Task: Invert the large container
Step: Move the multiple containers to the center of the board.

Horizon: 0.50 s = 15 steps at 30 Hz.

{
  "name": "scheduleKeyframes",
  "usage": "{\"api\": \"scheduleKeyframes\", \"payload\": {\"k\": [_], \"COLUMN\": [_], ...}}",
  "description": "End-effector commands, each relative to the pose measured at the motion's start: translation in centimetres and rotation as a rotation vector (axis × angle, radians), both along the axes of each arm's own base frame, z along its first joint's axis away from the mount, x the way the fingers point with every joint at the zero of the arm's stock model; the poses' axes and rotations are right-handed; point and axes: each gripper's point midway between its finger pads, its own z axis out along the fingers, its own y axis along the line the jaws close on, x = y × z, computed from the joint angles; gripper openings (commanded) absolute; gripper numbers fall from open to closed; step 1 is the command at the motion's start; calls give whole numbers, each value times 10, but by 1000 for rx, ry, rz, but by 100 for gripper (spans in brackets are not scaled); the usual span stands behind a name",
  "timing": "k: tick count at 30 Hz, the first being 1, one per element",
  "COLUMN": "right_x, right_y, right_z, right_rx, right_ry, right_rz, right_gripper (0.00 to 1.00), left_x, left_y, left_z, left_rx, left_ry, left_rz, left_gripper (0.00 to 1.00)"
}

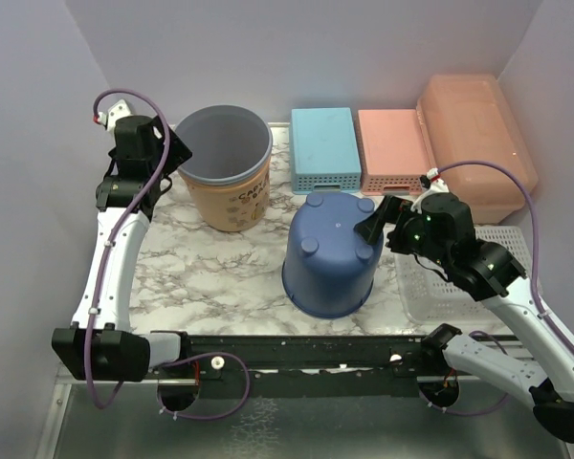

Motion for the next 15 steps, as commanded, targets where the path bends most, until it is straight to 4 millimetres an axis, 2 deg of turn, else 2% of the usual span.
{"api": "scheduleKeyframes", "payload": {"k": [1, 8, 15], "right_x": [1, 3, 1], "right_y": [6, 8, 7], "right_z": [1, 2, 2], "right_rx": [9, 7, 11], "right_ry": [-6, -10, -15], "right_rz": [28, 35, 34], "right_gripper": [98, 98, 98], "left_x": [17, 32, 32], "left_y": [2, -1, 1], "left_z": [12, -5, -8], "left_rx": [50, 53, 72], "left_ry": [-17, 29, 40], "left_rz": [-14, -29, -31], "left_gripper": [79, 62, 51]}}
